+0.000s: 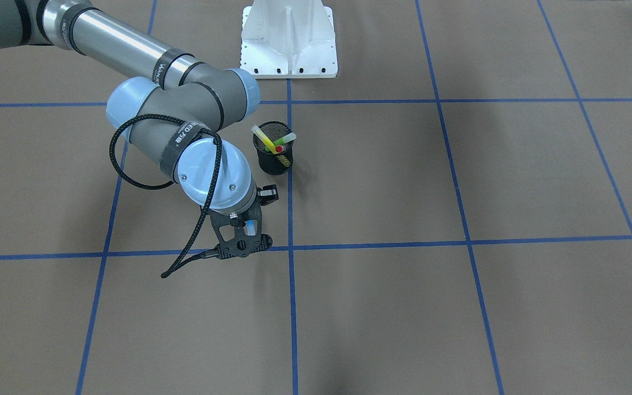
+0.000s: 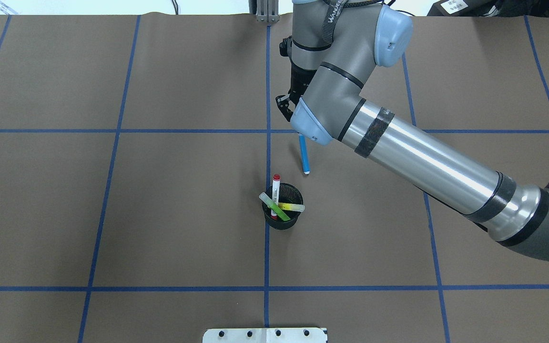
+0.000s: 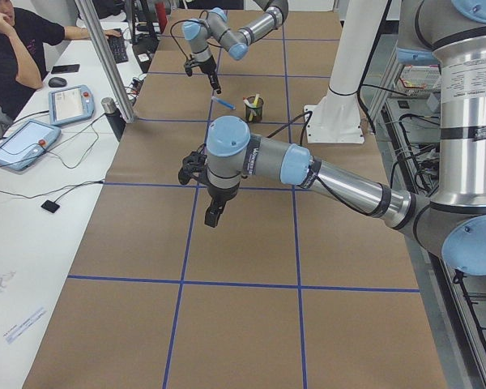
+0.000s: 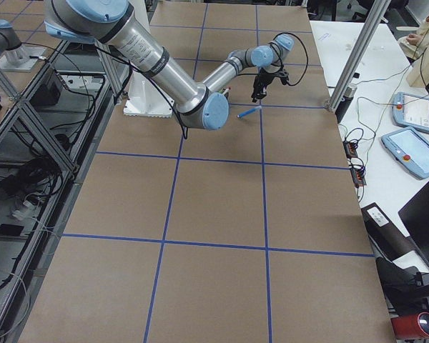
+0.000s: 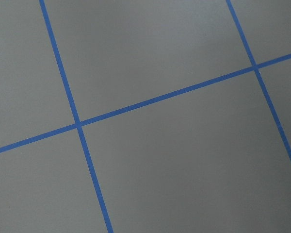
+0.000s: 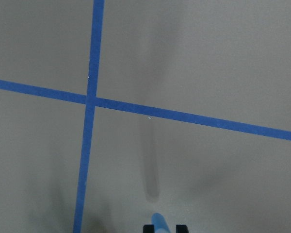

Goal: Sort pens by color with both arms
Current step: 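Lower the blue marker onto the table and open the right gripper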

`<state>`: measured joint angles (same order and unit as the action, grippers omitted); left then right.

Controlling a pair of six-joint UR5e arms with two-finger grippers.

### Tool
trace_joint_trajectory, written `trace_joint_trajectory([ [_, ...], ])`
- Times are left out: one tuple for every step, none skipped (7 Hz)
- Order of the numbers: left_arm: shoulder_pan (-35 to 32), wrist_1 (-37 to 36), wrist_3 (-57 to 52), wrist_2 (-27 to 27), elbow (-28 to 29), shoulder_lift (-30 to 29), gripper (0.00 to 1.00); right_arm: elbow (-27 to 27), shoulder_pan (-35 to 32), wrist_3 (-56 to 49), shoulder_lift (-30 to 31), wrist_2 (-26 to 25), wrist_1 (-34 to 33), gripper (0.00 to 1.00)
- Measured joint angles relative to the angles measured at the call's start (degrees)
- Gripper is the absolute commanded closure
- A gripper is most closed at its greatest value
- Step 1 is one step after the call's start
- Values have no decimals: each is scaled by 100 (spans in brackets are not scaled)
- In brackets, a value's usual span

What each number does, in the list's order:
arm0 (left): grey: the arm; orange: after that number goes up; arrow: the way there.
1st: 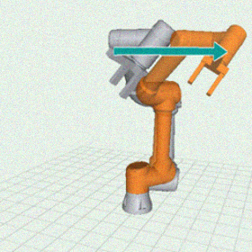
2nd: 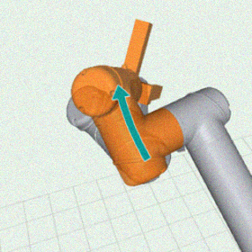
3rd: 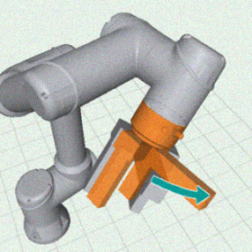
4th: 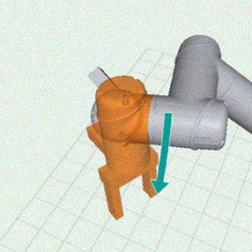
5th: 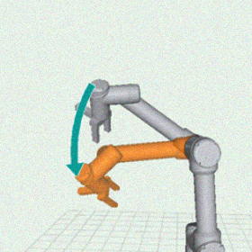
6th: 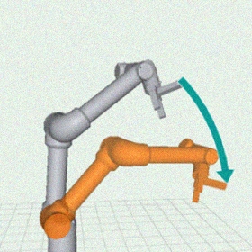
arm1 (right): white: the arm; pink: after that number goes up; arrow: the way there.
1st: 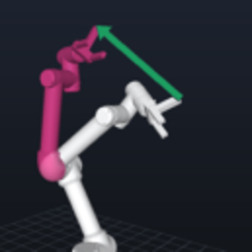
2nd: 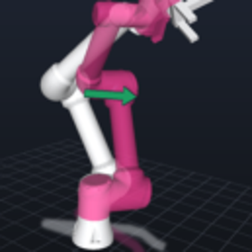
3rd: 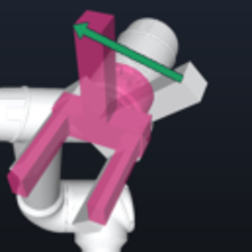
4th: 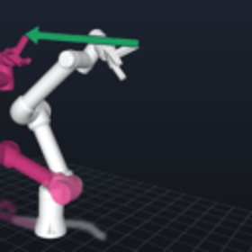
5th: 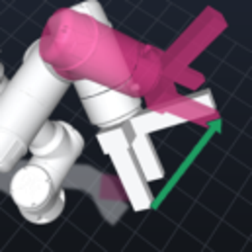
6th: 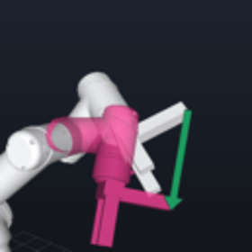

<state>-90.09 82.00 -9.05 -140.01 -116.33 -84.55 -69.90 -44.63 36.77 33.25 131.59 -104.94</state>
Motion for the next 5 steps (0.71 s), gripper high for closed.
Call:
trace_joint_trajectory([
  [0, -2, 2, 0, -5, 0, 1, -40, 2, -2, 15, -10, 0, 1],
  [2, -4, 32, -8, -9, -16, 1, -102, -16, -5, 35, -37, 4, 1],
  [22, 3, 187, -30, -14, -75, 1, -233, -92, -16, 84, -54, 14, 1],
  [87, 9, 487, -52, -16, -196, 1, -532, -229, -69, 248, -48, 24, 1],
  [217, 12, 876, -66, -16, -380, 1, -1102, -366, -159, 664, -54, 99, 1],
])
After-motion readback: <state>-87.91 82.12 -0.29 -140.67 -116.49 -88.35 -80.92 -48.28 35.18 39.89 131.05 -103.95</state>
